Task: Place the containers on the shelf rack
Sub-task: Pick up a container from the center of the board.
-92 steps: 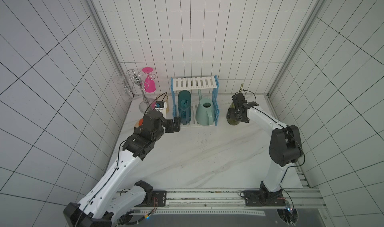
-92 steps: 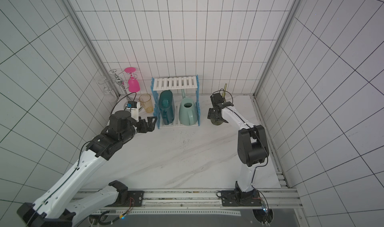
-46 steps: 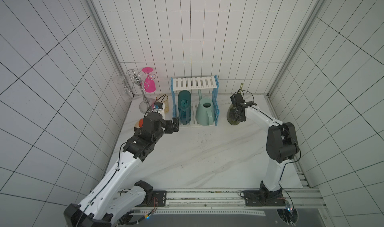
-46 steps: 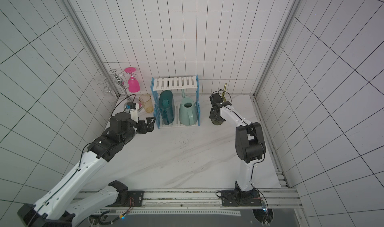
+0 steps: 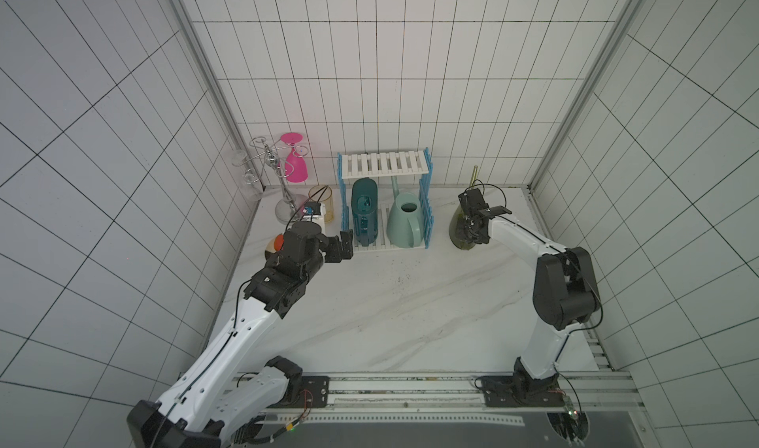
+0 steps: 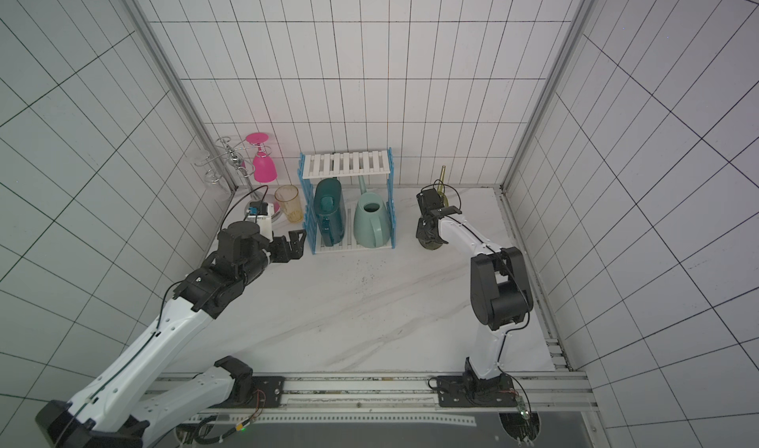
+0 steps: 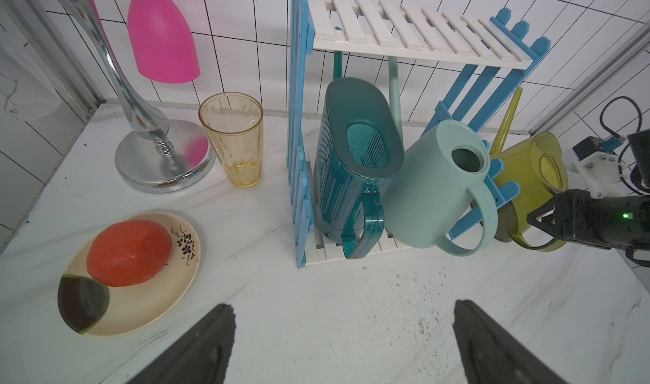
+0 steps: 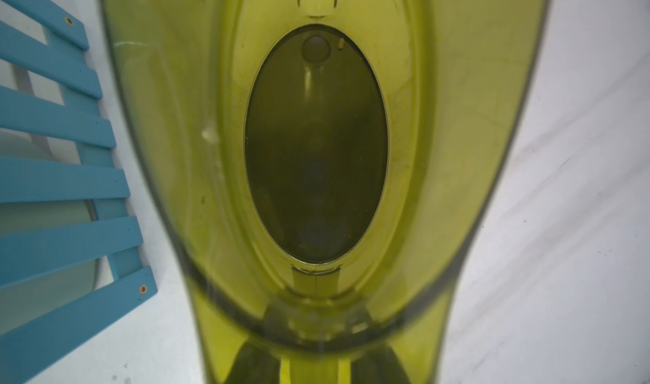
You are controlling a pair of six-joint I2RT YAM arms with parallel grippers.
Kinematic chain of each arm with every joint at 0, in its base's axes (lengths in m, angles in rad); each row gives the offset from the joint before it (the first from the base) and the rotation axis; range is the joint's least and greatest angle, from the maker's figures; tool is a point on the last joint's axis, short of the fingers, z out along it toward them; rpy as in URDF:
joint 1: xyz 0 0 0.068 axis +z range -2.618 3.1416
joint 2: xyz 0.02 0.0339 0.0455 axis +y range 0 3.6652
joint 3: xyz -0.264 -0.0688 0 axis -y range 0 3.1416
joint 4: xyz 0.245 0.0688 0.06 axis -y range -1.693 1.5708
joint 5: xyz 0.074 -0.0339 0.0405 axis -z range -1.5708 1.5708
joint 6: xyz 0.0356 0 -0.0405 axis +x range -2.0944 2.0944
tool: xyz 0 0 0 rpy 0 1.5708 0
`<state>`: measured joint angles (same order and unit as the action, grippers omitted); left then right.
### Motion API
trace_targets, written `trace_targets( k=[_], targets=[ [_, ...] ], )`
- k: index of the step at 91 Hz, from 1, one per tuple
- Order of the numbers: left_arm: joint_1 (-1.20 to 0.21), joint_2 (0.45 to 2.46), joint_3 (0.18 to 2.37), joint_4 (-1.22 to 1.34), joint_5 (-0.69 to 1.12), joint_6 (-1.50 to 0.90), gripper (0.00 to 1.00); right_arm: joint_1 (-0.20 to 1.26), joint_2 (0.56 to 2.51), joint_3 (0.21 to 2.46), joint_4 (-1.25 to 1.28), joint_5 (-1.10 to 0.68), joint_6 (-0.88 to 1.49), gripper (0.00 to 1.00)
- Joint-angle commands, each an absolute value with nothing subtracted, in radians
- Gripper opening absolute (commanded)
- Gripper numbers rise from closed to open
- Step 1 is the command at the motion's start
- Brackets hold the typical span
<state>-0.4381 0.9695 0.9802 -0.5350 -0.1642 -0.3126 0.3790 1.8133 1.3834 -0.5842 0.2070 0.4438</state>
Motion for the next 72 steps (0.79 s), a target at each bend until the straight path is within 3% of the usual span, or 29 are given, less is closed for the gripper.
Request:
trace_targets(
  k=[1, 72],
  targets=[
    [-0.434, 0.968, 0.972, -0.515, -0.182, -0.3, 0.99, 0.374, 1.72, 1.345, -0.557, 0.235, 0.441, 0.04],
    [-0.431, 0.947, 0.964, -0.544, -0.097, -0.349, 0.99, 0.397, 1.333, 1.185, -0.633, 0.226, 0.439, 0.0]
  ],
)
